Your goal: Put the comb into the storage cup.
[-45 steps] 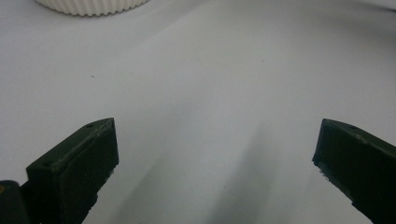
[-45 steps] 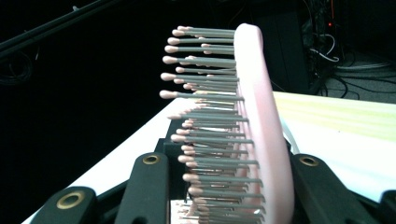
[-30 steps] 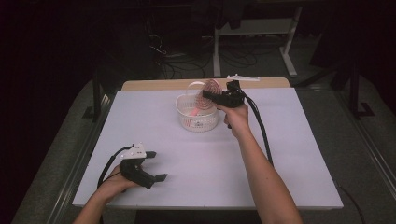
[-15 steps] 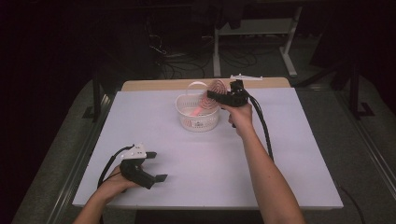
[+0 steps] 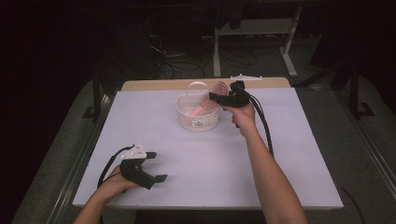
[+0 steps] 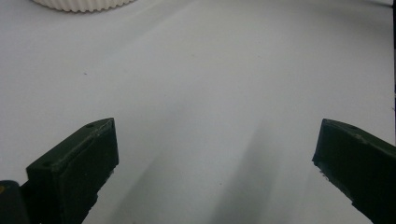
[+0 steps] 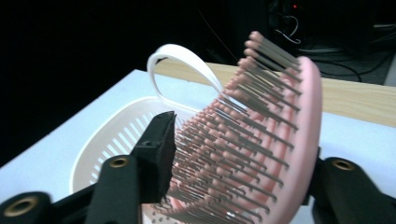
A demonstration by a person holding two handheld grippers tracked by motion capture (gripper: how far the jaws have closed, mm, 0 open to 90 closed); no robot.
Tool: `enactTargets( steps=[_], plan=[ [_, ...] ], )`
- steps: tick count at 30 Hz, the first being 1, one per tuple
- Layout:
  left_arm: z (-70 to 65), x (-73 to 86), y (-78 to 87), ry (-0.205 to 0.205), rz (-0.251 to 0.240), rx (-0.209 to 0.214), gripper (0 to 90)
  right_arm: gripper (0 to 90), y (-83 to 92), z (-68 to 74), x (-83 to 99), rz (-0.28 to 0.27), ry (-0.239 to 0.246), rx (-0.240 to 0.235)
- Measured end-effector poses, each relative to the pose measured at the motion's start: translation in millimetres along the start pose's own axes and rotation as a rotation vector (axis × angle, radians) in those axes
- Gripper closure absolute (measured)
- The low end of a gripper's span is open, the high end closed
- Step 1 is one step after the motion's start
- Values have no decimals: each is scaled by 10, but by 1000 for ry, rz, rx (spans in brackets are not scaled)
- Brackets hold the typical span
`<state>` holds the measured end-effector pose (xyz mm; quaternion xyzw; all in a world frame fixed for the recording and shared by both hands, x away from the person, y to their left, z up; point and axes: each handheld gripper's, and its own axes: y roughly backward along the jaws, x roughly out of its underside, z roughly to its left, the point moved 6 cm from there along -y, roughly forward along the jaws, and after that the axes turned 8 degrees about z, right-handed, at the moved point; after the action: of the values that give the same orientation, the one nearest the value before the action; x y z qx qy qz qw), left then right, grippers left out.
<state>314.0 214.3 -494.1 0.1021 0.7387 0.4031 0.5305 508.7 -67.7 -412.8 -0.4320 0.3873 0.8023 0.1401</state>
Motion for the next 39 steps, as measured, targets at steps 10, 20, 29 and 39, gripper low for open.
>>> enactTargets(
  steps=[10,20,29,39],
  plan=[
    [2,12,17,1,2,-3,0,284,100,-54,20,8,14,21],
    [16,22,14,7,3,-7,0,178,260,-38,81,31,66,1],
    [15,19,15,6,4,-7,0,128,351,-21,173,67,115,30],
    [11,18,10,7,3,-6,0,77,432,31,311,96,168,25]
  ],
)
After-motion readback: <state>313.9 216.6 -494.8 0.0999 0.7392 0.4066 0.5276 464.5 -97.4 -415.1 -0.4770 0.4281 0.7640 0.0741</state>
